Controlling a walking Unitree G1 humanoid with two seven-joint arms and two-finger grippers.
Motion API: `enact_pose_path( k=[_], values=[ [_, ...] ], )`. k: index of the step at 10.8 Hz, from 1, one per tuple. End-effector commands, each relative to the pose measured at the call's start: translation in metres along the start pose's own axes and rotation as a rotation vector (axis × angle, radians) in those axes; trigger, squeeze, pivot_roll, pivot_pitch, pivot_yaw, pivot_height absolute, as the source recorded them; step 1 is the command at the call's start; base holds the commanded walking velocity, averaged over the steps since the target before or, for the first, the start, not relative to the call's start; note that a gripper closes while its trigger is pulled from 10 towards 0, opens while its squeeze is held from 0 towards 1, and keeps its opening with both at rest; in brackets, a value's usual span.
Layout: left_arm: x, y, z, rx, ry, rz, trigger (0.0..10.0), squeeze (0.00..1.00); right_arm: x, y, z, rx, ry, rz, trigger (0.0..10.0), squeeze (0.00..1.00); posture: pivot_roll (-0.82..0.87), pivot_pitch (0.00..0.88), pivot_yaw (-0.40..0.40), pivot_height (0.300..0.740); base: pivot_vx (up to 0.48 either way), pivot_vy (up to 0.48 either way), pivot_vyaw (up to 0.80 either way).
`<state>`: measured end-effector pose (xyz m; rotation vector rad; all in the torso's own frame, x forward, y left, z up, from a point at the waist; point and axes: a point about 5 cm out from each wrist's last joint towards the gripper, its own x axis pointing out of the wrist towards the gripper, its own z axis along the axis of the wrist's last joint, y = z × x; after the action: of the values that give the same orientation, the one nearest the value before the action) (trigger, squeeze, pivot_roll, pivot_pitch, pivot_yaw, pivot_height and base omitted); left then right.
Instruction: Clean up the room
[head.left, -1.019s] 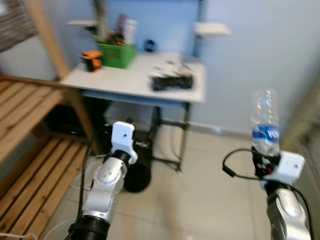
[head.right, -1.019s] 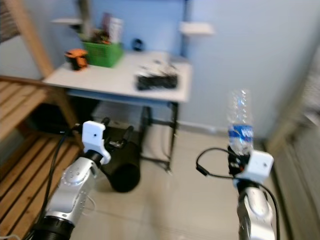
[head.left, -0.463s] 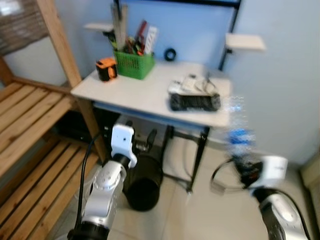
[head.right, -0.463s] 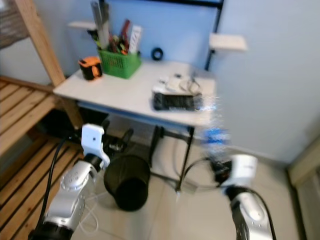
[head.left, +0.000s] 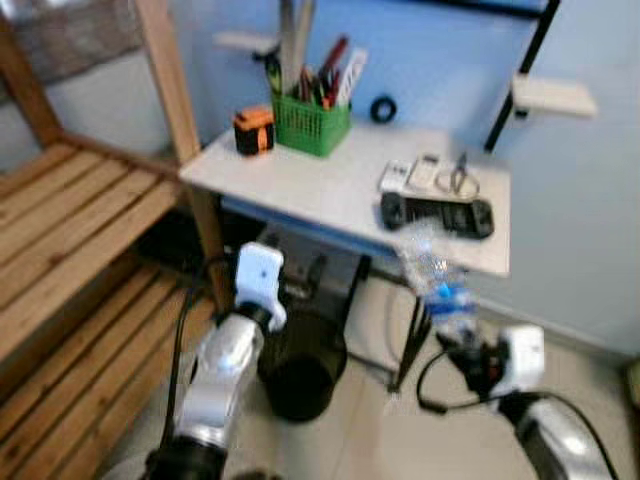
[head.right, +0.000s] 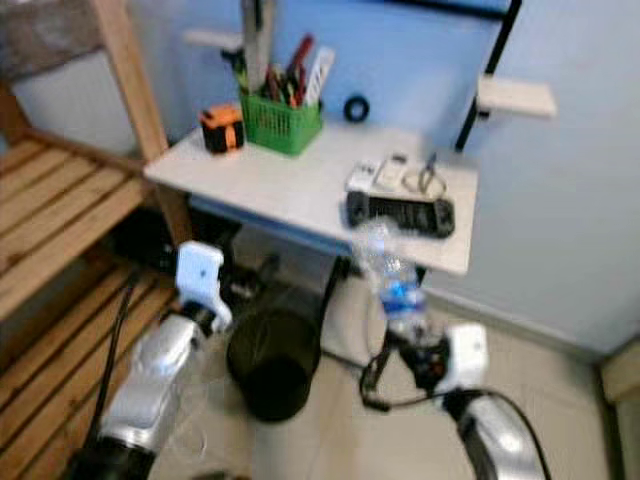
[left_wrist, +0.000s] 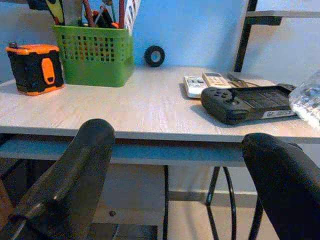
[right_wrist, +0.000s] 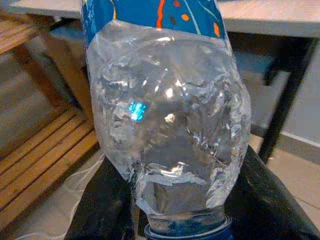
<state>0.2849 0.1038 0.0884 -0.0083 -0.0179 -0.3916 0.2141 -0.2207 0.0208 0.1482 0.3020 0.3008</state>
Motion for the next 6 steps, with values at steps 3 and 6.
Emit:
enact_pose_path(
  k=[3, 6],
  values=[
    [-0.001, 0.004, -0.007, 0.005, 0.036, 0.017, 10.0, 0.00, 0.004, 0.001, -0.002, -0.003, 0.005, -0.003, 10.0, 0.00, -0.04, 0.000, -0.038, 0.740, 0.000, 0.480, 0.00],
    [0.003, -0.002, -0.010, 0.051, 0.061, 0.020, 10.0, 0.00, 0.006, -0.006, -0.006, -0.011, 0.029, -0.030, 10.0, 0.00, -0.03, 0.000, -0.045, 0.740, 0.000, 0.000, 0.00]
  ],
)
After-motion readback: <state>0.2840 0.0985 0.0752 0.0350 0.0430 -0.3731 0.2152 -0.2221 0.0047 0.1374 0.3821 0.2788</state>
